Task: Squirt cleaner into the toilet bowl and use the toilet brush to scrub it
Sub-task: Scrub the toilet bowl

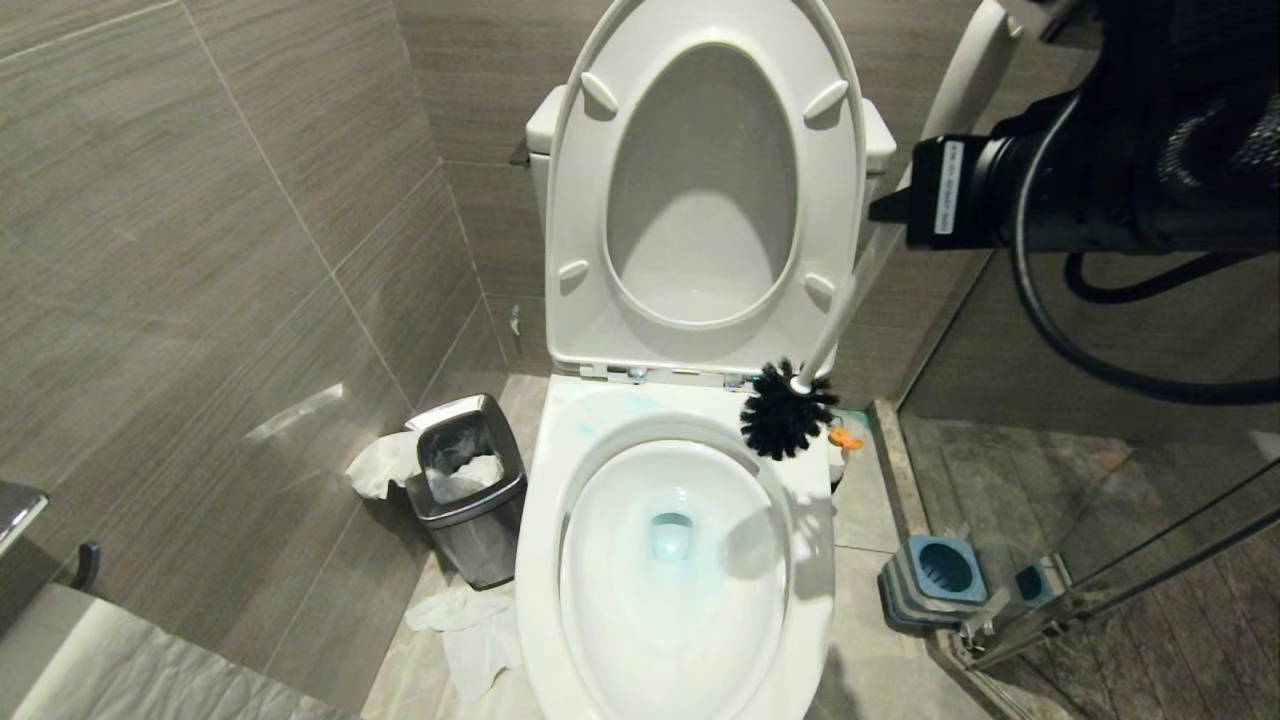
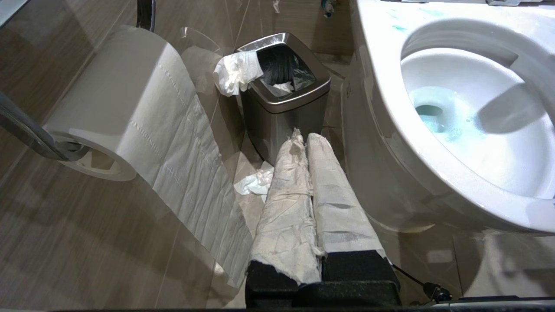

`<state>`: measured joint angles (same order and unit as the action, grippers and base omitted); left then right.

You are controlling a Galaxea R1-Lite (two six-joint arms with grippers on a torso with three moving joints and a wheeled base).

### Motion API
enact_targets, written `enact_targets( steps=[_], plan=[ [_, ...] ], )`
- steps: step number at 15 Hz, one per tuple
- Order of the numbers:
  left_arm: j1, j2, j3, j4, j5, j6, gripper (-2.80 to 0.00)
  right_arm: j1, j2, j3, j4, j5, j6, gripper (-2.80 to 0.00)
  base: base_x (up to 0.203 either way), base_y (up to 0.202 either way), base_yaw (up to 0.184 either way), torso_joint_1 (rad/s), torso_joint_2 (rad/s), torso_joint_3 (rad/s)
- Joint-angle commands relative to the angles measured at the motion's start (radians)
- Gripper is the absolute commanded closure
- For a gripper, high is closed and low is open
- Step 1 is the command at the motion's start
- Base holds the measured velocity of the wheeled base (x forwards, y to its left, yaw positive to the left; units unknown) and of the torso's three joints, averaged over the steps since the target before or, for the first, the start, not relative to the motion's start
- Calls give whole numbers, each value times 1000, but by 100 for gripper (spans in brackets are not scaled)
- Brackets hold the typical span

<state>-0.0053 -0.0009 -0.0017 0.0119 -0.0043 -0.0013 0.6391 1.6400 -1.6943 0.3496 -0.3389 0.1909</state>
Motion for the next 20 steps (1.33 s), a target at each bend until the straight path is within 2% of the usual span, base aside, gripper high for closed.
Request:
enact_targets(
  steps=[1,10,13,20],
  plan=[
    [0,1,0,0,0,0,0,9,116,-7,1,-1,34,0,0,0,0,0,0,0],
    [1,1,0,0,0,0,0,37,428,-12,-107,6,77,0,0,0,0,0,0,0],
    [1,1,0,0,0,0,0,39,534,-21,-182,-1,79,0,0,0,0,0,0,0],
    [-1,1,0,0,0,0,0,39,768,-37,-390,-118,77,0,0,0,0,0,0,0]
  ],
)
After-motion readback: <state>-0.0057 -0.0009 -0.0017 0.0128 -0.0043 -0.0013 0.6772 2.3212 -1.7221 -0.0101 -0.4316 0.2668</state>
